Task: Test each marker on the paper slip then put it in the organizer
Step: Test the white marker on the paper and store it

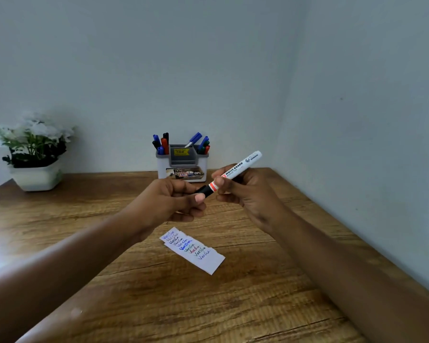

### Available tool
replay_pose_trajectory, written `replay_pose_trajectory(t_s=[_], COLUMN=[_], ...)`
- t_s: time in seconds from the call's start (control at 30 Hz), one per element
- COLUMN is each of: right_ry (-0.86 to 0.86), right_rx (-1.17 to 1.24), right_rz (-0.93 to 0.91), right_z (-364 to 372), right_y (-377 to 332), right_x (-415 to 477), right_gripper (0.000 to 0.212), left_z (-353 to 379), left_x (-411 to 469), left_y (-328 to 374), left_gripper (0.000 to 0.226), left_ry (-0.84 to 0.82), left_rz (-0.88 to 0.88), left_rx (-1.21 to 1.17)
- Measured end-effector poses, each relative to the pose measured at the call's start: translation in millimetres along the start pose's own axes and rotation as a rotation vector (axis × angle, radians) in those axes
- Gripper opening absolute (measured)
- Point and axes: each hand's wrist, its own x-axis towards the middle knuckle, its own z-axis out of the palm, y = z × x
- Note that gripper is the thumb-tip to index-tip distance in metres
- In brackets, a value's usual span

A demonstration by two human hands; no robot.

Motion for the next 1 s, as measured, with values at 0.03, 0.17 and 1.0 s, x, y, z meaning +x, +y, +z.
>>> replay_pose_trajectory(t_s=[0.03,0.17,1.0], right_ry=[0.032,0.159,0.754], right_rx=[0.015,0.079,0.356], right_rz=[0.001,0.075,0.195], right_z=[1,2,-90], right_y=[0,0,-12], right_x=[1,5,13], right_gripper=[0.003,0.01,0.019], left_z=[1,8,8], left_x=[1,6,-6], left_y=[1,3,-8], left_gripper=[0.02,0.009,0.022], left_ry=[0.009,0.068,0.303], left_rz=[0.003,0.015,0.182], left_rx=[0.002,0.015,0.592])
